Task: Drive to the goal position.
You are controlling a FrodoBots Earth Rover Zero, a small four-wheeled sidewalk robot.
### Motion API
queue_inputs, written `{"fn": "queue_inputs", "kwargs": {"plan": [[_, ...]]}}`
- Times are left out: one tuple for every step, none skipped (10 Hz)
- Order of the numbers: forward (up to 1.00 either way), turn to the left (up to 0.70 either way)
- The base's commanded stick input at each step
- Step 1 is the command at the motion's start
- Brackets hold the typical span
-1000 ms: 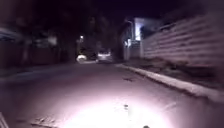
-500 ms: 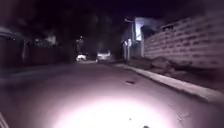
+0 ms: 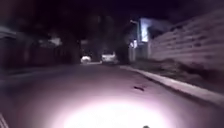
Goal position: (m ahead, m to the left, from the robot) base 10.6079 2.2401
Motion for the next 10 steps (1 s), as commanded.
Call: {"fn": "queue_inputs", "kwargs": {"plan": [[0.70, 0.00], [0.70, 0.00], [0.70, 0.00], [0.70, 0.00], [0.70, 0.00], [0.70, 0.00], [0.70, 0.00], [0.70, 0.00], [0.70, 0.00], [0.70, 0.00]]}}
